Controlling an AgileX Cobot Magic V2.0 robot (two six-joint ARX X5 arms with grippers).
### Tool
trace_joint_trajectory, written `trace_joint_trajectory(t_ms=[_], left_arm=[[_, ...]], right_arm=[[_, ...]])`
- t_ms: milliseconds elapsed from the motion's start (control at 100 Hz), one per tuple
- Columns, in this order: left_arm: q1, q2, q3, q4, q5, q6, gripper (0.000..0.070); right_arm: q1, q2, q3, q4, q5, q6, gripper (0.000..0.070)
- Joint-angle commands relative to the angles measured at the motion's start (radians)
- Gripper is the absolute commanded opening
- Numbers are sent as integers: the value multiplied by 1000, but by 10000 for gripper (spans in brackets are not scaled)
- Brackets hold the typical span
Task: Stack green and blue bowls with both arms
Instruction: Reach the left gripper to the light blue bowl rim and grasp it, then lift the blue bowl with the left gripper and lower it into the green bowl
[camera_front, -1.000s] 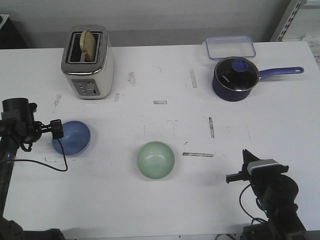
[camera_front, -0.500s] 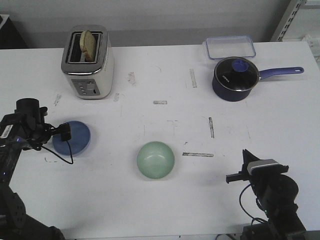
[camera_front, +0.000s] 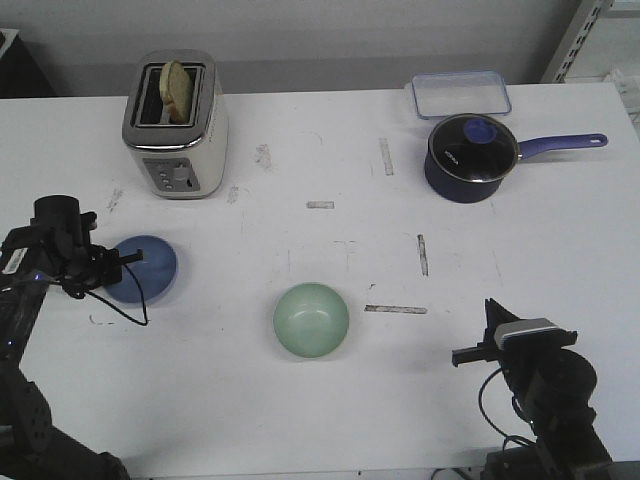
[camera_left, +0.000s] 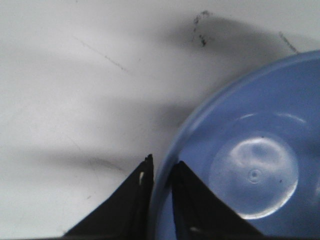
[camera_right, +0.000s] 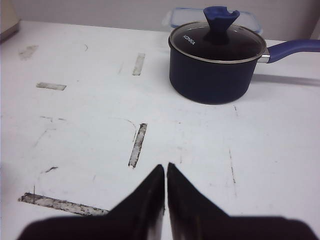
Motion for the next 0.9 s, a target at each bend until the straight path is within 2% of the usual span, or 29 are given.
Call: trace_joint_trajectory(t_ms=[0, 210, 300, 460, 560, 890], left_arm=[[1, 10, 18, 2, 8, -3, 0], [-32, -42, 80, -9, 60, -11, 0], [-62, -87, 114, -8, 80, -40, 0], [-153, -182, 150, -6, 180, -113, 0], [-249, -239, 150, -7, 222, -126, 0], [-656, -251, 150, -119, 224, -135, 0]], right_arm=[[0, 6, 2, 7, 0, -11, 0], [0, 6, 2, 7, 0, -11, 0], [0, 6, 2, 7, 0, -11, 0], [0, 6, 2, 6, 0, -11, 0], [0, 6, 2, 6, 0, -11, 0], [0, 6, 2, 7, 0, -11, 0]])
